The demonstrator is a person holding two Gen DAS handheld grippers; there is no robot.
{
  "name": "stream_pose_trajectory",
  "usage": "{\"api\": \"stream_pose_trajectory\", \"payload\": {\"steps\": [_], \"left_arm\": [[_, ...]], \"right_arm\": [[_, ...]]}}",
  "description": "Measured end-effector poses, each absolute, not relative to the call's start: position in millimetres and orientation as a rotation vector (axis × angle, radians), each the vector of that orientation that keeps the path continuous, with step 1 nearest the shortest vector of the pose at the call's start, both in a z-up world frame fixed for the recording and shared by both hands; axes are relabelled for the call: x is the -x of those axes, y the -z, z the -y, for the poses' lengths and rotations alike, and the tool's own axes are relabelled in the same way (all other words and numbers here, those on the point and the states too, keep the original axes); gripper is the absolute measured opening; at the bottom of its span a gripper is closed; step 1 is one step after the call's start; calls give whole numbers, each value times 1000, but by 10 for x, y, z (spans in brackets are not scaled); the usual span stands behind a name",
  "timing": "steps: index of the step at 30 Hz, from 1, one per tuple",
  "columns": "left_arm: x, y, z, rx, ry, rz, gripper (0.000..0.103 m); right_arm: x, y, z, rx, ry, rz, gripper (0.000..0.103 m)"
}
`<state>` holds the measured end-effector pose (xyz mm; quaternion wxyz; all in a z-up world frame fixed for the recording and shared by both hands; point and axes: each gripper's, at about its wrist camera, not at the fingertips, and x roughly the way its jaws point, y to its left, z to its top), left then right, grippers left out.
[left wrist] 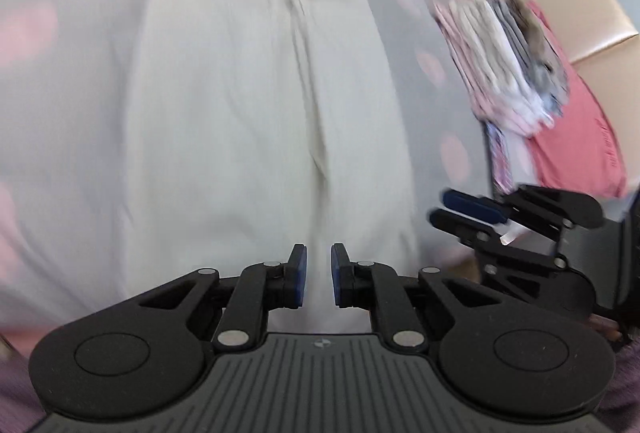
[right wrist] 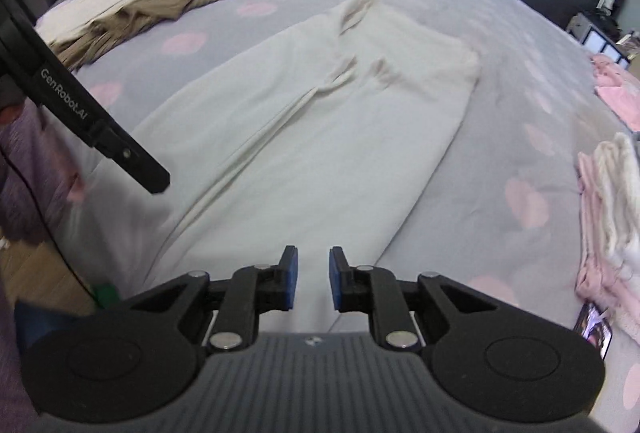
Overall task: Fold clothes
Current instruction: 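Open both grippers and release the white shirt, moving back over it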
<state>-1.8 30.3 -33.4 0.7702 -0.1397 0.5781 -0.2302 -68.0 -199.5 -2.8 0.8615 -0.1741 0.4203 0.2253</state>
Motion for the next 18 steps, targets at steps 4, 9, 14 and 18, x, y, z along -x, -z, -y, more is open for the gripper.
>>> {"api": "stream_pose_trajectory", "payload": {"steps": [4, 9, 14, 18], "left_arm": [[-415, 261, -448, 261, 427, -1175, 10], [-1009, 263, -643, 265, 346, -1107, 10], [-1592, 216, -725, 286, 311, -1040, 23], [-2005, 211, -664, 236, 283, -997, 27]], "right_arm": [[302, -9, 2120, 238, -371, -886, 19], [-233, 115, 2188, 118, -272, -925, 19], [-820, 154, 2181, 94, -254, -932, 19], [-1372, 159, 2195, 98, -242, -922, 21]]}}
